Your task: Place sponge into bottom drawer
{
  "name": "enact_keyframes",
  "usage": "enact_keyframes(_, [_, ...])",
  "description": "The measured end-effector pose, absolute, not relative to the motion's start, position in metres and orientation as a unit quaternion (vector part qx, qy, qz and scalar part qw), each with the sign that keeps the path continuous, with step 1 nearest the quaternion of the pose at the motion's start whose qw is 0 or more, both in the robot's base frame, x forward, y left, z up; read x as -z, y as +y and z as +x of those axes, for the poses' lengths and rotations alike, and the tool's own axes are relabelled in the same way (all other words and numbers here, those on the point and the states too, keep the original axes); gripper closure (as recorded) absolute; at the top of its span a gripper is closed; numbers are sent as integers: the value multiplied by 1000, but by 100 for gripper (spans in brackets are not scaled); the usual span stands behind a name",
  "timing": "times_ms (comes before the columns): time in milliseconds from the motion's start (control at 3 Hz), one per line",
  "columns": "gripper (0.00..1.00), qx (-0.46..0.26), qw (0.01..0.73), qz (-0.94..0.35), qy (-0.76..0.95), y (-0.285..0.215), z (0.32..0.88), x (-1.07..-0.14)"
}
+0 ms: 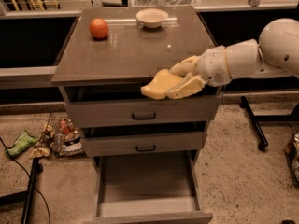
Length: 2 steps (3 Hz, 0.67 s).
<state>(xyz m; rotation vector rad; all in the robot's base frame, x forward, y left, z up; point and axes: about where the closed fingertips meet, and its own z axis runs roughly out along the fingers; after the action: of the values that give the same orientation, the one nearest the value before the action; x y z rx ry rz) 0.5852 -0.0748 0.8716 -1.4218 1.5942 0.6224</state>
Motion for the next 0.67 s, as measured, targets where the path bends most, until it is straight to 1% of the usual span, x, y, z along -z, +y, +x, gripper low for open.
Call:
enact_keyframes(333, [100, -271, 419, -558, 663, -83, 568, -824])
enact_keyframes(667, [100, -273, 415, -559, 664, -81, 565, -820])
